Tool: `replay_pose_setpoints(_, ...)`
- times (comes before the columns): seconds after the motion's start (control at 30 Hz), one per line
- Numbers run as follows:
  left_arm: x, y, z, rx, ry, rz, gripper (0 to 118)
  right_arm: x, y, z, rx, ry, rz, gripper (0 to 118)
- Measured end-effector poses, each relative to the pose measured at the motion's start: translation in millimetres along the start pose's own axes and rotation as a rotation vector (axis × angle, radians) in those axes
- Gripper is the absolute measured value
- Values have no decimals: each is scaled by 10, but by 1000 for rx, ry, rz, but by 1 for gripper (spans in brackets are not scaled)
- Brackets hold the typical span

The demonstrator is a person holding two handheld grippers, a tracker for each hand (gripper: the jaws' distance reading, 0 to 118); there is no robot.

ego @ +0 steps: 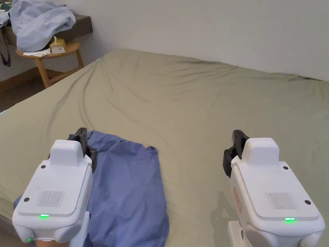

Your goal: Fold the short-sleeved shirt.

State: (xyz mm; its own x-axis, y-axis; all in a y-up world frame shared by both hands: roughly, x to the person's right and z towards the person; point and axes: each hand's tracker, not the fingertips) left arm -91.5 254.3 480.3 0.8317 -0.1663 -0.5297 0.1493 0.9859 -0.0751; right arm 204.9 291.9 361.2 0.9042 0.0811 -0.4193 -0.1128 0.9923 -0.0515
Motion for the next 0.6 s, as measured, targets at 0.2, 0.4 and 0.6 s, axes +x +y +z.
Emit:
replay_pose_setpoints(0.2,-575,-123,100,-59,116,-6,0,-485,39,-185,11,100,-17,1)
replay_pose_setpoints(0.4,-748,-211,49,-140,99,17,0,-644,26,-243,9,140,-10,1)
replay_pose_setpoints(0.6,-595,-342,-484,-445,-91,89,7,-530,-60,-297,-20,122,7,1)
